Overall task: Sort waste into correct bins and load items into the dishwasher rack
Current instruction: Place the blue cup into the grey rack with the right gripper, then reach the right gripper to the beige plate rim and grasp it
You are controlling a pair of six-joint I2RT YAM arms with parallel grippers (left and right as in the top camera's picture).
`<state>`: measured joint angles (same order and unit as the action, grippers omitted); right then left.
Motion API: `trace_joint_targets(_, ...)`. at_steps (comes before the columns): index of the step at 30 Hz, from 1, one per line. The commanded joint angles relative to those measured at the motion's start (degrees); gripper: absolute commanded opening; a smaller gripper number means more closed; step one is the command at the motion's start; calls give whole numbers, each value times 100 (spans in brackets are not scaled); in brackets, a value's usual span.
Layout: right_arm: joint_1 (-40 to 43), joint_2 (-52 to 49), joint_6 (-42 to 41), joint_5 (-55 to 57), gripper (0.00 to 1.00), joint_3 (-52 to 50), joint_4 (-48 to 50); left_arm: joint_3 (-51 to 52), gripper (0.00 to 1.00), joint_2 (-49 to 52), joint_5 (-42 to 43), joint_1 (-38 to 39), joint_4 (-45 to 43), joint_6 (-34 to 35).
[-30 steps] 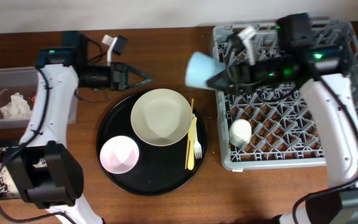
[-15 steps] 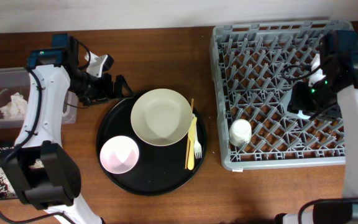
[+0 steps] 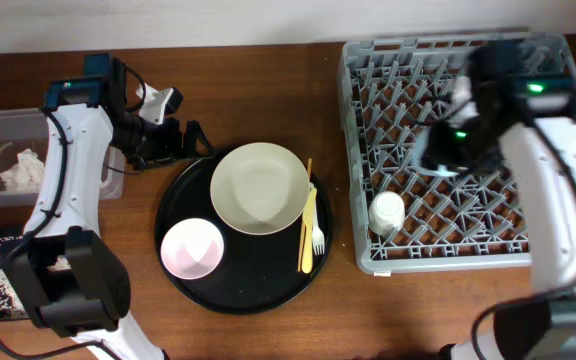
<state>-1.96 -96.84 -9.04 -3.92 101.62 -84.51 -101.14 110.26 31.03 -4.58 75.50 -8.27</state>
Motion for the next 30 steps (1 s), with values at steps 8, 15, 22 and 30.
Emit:
trace_joint_targets(8, -632, -1381, -44, 160, 27, 531, 831, -92, 100, -57, -4, 7, 0, 7)
trace_joint_targets(15, -796, -1921, -24, 463, 26, 520, 807, -92, 100, -57, -4, 7, 0, 7)
trace_joint_targets(22, -796, -2083, -22, 459, 57, 509, 737, -92, 100, -57, -4, 7, 0, 7)
trace_joint_targets(30, -802, -2041, 199, 205, 86, 1788, -35, -92, 100, -57, -7, 7, 0, 7)
